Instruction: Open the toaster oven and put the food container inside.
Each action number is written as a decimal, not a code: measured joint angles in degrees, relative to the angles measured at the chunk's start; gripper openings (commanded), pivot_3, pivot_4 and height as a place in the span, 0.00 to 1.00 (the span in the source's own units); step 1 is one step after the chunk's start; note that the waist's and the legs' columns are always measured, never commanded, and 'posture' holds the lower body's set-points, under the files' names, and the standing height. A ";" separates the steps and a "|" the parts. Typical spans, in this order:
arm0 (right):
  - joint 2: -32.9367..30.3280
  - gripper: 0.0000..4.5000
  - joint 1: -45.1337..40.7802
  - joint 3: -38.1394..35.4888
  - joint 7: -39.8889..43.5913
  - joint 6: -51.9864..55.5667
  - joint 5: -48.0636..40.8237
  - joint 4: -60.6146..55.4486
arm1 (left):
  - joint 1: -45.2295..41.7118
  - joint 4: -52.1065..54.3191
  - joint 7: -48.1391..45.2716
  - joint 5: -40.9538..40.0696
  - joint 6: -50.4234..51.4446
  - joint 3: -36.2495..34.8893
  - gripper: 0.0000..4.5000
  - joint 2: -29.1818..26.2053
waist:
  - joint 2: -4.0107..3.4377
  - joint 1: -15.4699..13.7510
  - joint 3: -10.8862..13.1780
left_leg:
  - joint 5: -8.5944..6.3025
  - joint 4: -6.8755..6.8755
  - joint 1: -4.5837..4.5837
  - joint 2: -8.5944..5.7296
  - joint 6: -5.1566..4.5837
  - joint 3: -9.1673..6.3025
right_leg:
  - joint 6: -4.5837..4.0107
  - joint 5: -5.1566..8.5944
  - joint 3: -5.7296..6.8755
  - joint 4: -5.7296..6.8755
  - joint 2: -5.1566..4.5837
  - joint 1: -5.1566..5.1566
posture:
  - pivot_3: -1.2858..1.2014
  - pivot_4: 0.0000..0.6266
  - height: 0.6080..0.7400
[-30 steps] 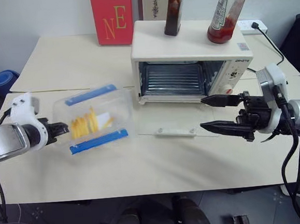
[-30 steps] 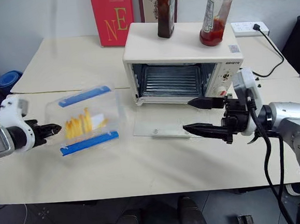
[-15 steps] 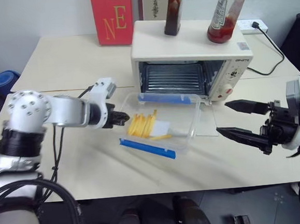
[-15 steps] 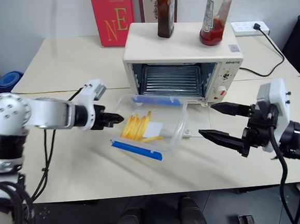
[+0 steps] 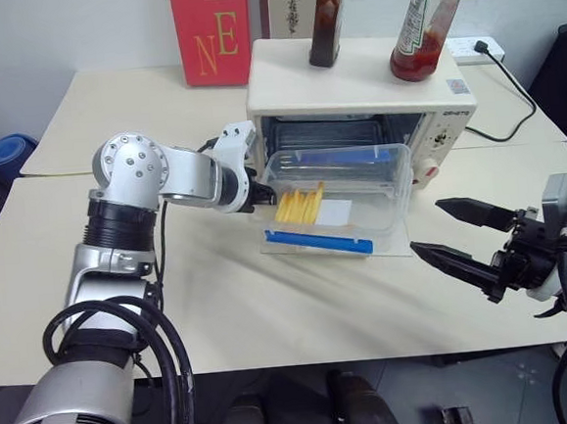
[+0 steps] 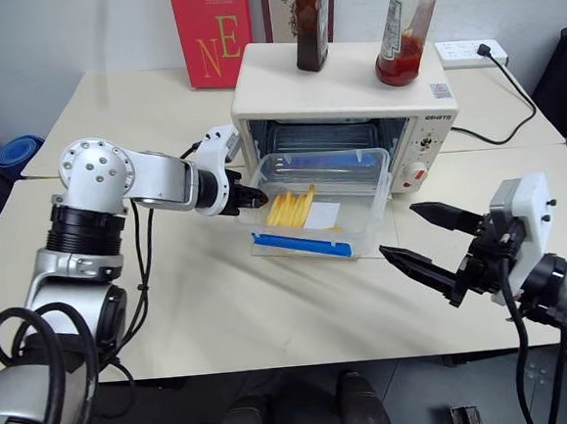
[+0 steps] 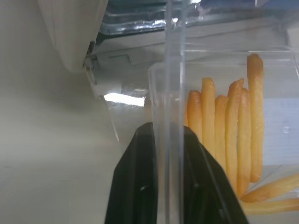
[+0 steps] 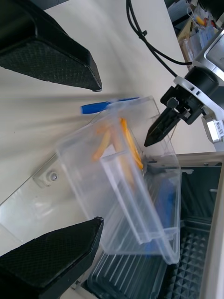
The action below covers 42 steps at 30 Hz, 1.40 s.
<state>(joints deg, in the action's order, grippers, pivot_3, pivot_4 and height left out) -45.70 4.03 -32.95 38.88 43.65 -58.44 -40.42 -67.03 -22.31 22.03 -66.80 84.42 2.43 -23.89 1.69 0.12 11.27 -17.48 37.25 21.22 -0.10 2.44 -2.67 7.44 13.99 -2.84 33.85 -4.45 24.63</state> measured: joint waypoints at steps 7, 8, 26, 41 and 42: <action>0.00 1.00 2.31 0.76 -0.46 -1.06 0.11 0.14 | 3.86 5.52 -6.22 1.67 1.92 -11.87 0.56 -1.68 | 0.00 0.14 0.00 | 0.05 -0.05 -0.02 0.03 0.09 0.01 | 0.01 -0.01 0.01 0.05 0.00 0.03 | 0.52 0.24 1.00; -0.01 1.00 2.81 0.70 -0.44 -1.06 -0.10 0.14 | 5.16 7.08 -7.42 0.85 2.62 -14.19 0.56 -2.07 | -0.01 0.10 -0.01 | 0.05 -0.05 -0.03 0.03 0.09 0.00 | 0.01 -0.01 0.01 0.05 0.00 0.03 | 0.52 0.24 1.00; -0.87 0.27 4.95 8.26 -0.64 0.20 -6.35 -2.44 | 29.81 33.31 -70.76 10.41 -19.08 -4.10 0.00 -26.01 | -0.10 -0.06 -0.06 | 0.10 0.05 -0.04 0.03 -0.05 -0.01 | -0.79 0.42 -0.05 -0.03 0.00 -0.10 | 0.52 0.24 1.00; 5.72 0.00 -8.60 25.86 -6.40 -4.81 13.35 11.06 | 26.74 29.78 -78.73 36.81 -38.20 13.45 0.00 -16.83 | -0.03 0.08 -0.07 | 0.09 0.09 -0.02 0.01 -0.20 0.02 | -0.08 0.03 -0.11 0.07 0.04 -0.06 | 0.52 0.24 1.00; 6.35 0.00 -9.92 26.00 -7.05 -5.39 15.02 12.72 | 26.32 29.26 -77.79 37.12 -37.92 13.41 0.00 -15.33 | -0.04 0.06 -0.07 | 0.08 0.09 -0.02 0.01 -0.21 0.00 | -0.02 -0.01 -0.10 0.10 0.04 -0.05 | 0.52 0.24 1.00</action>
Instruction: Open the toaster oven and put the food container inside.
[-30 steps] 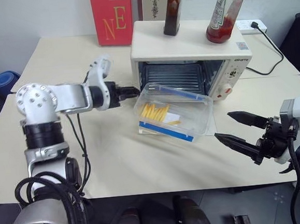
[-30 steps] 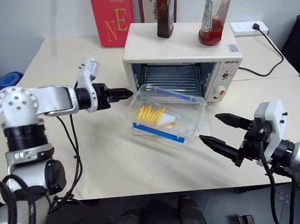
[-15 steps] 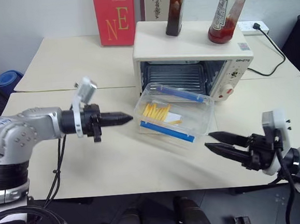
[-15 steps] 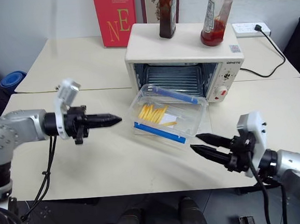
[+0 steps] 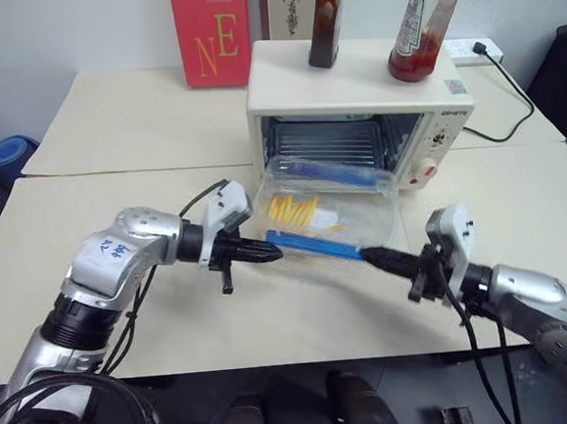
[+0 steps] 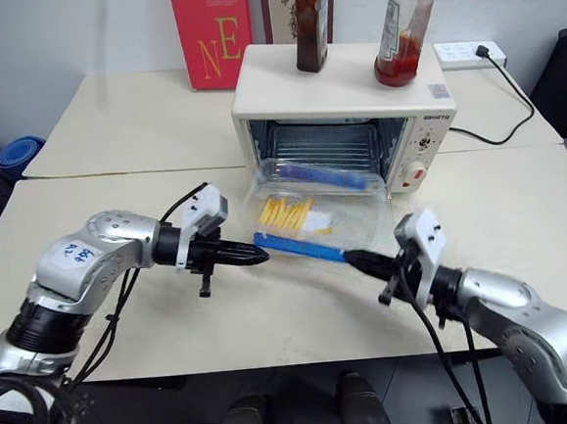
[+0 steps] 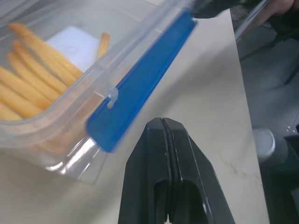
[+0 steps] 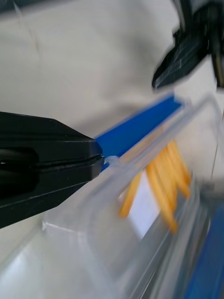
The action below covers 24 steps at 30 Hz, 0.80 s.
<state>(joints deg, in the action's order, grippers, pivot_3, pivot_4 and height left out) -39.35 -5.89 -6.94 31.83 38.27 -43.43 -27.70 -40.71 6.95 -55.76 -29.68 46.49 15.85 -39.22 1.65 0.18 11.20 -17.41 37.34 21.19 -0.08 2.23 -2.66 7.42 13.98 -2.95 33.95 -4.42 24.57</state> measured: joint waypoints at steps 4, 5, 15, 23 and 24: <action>3.11 0.00 -4.58 1.06 -1.70 -1.78 4.35 4.48 | -1.87 -1.70 6.30 0.14 4.46 -2.42 0.00 6.80 | 0.00 0.05 0.00 | 0.00 0.00 0.03 0.01 -0.01 -0.02 | 0.04 -0.02 0.00 0.05 0.01 0.05 | 0.52 0.24 1.00; 4.65 0.00 -6.73 1.74 -2.43 -2.19 5.81 6.20 | -2.68 -2.87 9.33 0.47 5.60 -3.55 0.00 9.77 | 0.00 0.06 0.00 | 0.00 0.04 0.01 0.01 -0.01 -0.01 | 0.06 -0.03 -0.01 0.07 0.01 0.03 | 0.52 0.24 1.00; 15.62 0.00 -23.58 2.87 -7.21 -6.26 13.55 23.28 | -10.24 -16.53 27.33 6.66 2.07 -10.42 0.00 24.56 | -0.02 0.03 -0.01 | 0.08 0.03 0.03 -0.02 0.02 0.00 | 0.13 -0.09 -0.01 0.18 0.00 0.12 | 0.52 0.24 1.00; 16.99 0.00 -27.43 1.10 -6.74 -8.56 15.56 28.83 | -11.50 -21.27 29.76 10.41 -3.20 -11.30 0.00 27.51 | -0.04 0.07 -0.02 | 0.09 -0.10 0.15 -0.01 0.05 0.06 | 0.16 -0.10 -0.02 0.23 -0.02 0.23 | 0.52 0.24 1.00; 16.68 0.00 -26.51 0.45 -6.35 -7.34 14.55 26.75 | -11.45 -20.55 28.74 9.88 -2.68 -11.40 0.00 26.88 | -0.04 0.05 -0.02 | 0.09 -0.13 0.15 -0.01 0.05 0.05 | 0.16 -0.10 -0.01 0.23 -0.02 0.25 | 0.52 0.24 1.00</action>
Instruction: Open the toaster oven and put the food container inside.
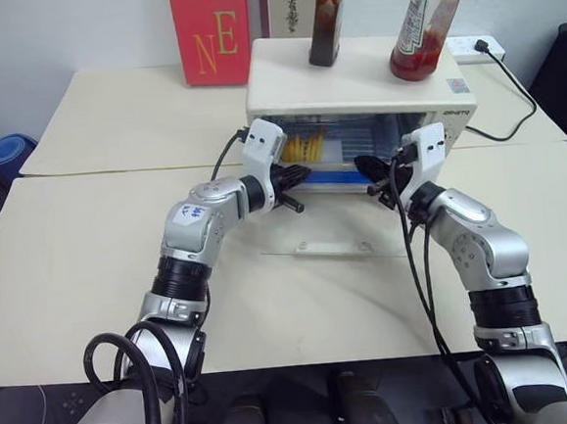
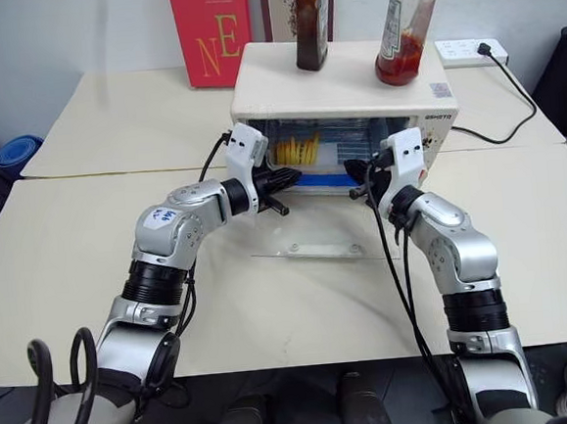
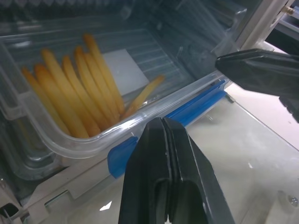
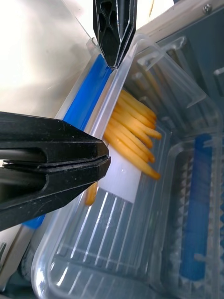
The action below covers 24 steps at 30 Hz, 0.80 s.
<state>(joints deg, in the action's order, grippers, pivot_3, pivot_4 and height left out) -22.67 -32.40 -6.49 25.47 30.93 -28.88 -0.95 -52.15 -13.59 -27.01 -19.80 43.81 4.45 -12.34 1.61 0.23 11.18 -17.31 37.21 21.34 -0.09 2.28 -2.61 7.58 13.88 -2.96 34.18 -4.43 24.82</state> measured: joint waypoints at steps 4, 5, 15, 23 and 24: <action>-5.38 0.00 8.39 -3.45 2.66 7.50 -7.32 -13.54 | 2.36 8.45 -6.80 -3.49 3.43 -1.59 0.08 -7.61 | -0.01 0.13 0.00 | 0.00 -0.10 0.19 0.03 0.00 0.03 | -0.01 0.01 -0.02 0.03 0.00 0.29 | 0.52 0.24 1.00; -7.20 0.00 11.73 -4.71 3.18 9.88 -9.84 -17.84 | 3.35 11.24 -9.82 -5.18 4.41 -1.87 0.12 -10.96 | -0.01 0.13 0.00 | -0.01 -0.12 0.23 0.04 0.00 0.03 | -0.02 0.02 -0.03 0.04 0.00 0.36 | 0.52 0.24 1.00; -13.44 0.00 40.63 -10.94 4.64 19.03 -21.05 -38.01 | 14.35 25.93 -42.89 -16.11 5.00 -6.72 0.79 -43.97 | 0.01 0.58 0.03 | 0.07 0.07 -0.28 0.05 -0.23 0.10 | -1.14 0.58 -0.10 -0.41 0.06 -0.36 | 0.52 0.24 1.00; -7.70 0.00 35.12 -5.00 -0.92 12.44 -10.13 -26.46 | 11.12 25.63 -44.33 -16.14 3.04 -6.66 1.00 -44.72 | 0.02 0.79 0.02 | 0.10 0.08 -0.24 0.00 -0.28 0.09 | -0.24 0.03 -0.15 -0.08 0.05 -0.21 | 0.52 0.24 1.00; -7.29 0.00 33.79 -4.18 -0.91 11.46 -8.60 -24.26 | 10.69 25.56 -44.34 -16.14 3.02 -6.65 1.00 -44.67 | 0.02 0.89 0.02 | 0.09 0.02 -0.23 0.01 -0.30 0.06 | -0.23 0.04 -0.13 -0.09 0.07 -0.18 | 0.52 0.24 1.00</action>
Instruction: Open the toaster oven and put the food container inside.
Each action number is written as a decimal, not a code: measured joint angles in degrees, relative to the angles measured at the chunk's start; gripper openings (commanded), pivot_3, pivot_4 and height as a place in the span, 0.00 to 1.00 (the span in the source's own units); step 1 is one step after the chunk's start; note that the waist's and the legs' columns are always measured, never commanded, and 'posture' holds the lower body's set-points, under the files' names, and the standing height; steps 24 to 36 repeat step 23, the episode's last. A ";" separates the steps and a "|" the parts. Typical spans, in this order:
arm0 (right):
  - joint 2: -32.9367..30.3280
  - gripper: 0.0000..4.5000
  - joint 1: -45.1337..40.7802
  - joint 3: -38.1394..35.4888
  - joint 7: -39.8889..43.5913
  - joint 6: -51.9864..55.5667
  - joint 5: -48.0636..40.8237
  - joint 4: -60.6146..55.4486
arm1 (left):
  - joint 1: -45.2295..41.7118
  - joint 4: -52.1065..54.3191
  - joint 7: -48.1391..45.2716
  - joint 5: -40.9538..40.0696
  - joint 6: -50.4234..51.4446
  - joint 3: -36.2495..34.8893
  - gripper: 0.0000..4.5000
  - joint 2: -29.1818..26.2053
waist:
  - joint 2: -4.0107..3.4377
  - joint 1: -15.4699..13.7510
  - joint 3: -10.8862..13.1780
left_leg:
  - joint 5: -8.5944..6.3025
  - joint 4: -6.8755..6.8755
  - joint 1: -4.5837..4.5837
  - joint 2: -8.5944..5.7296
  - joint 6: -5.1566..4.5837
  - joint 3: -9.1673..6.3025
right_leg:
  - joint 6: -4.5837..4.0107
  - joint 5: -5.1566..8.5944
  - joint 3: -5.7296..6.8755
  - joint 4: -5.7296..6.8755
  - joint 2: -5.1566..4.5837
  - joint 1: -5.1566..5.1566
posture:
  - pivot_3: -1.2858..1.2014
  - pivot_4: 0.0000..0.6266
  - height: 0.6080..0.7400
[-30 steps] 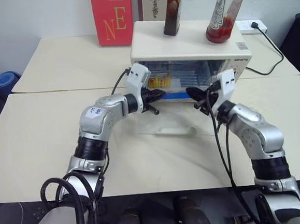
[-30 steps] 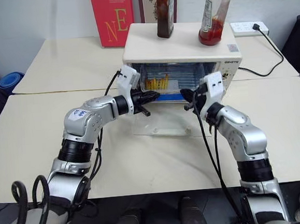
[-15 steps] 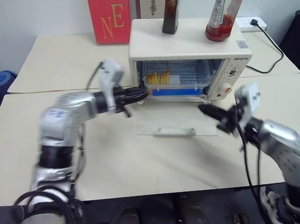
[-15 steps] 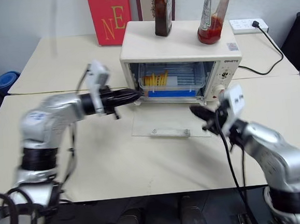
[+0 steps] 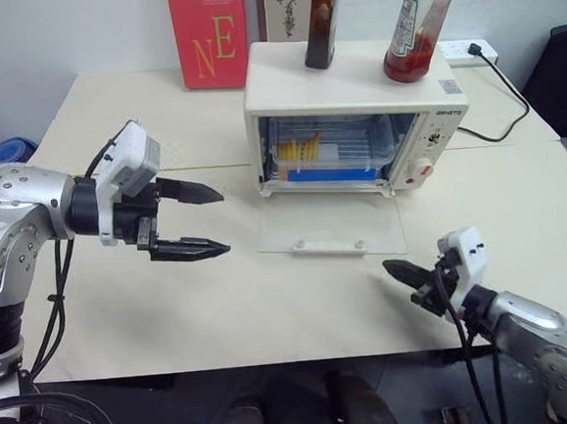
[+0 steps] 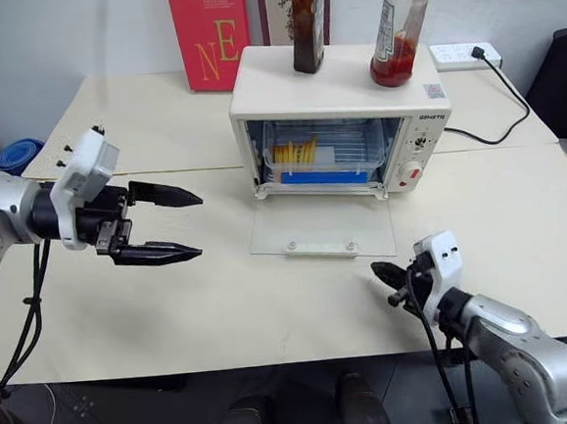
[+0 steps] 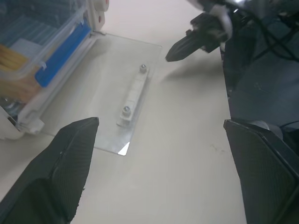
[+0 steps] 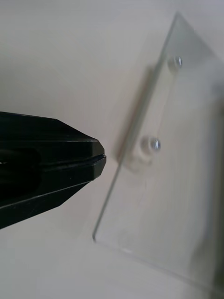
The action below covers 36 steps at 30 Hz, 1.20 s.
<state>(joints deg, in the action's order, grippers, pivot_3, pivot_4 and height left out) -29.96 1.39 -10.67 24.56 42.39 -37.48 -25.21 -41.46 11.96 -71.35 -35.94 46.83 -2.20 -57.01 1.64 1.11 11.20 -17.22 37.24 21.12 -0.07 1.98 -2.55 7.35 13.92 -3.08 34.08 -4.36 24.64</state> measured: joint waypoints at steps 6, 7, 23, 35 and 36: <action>-0.40 0.04 -7.38 -0.53 0.86 -2.05 1.52 4.89 | -1.12 -1.81 0.70 1.22 -1.98 0.90 1.00 0.53 | -0.06 0.70 0.04 | 0.00 -0.05 0.07 0.01 0.00 0.04 | 0.02 0.01 -0.03 0.08 0.01 0.18 | 0.52 0.24 1.00; -1.40 0.08 -8.49 -2.02 1.43 -1.34 -0.12 4.70 | -1.35 -2.32 0.84 1.42 -2.23 0.93 1.00 0.65 | -0.08 0.60 0.05 | 0.00 -0.02 0.07 0.01 0.00 0.02 | 0.02 0.01 -0.02 0.11 0.01 0.16 | 0.52 0.24 1.00; -35.91 0.99 -12.21 -28.51 25.39 15.24 -23.87 6.06 | -5.49 -15.23 -2.50 5.30 -8.20 0.10 1.00 -2.41 | -0.20 0.54 0.14 | -0.06 0.06 0.04 0.08 -0.11 0.10 | 0.07 0.00 -0.02 -0.09 0.06 0.00 | 0.52 0.24 1.00; -35.91 0.99 -12.21 -28.51 25.39 15.24 -23.87 6.06 | -5.49 -15.23 -2.50 5.30 -8.20 0.10 1.00 -2.41 | -0.20 0.54 0.14 | -0.06 0.06 0.04 0.08 -0.11 0.10 | 0.07 0.00 -0.02 -0.09 0.06 0.00 | 0.52 0.24 1.00; -35.91 0.99 -12.21 -28.51 25.39 15.24 -23.87 6.06 | -5.49 -15.23 -2.50 5.30 -8.20 0.10 1.00 -2.41 | -0.20 0.54 0.14 | -0.06 0.06 0.04 0.08 -0.11 0.10 | 0.07 0.00 -0.02 -0.09 0.06 0.00 | 0.52 0.24 1.00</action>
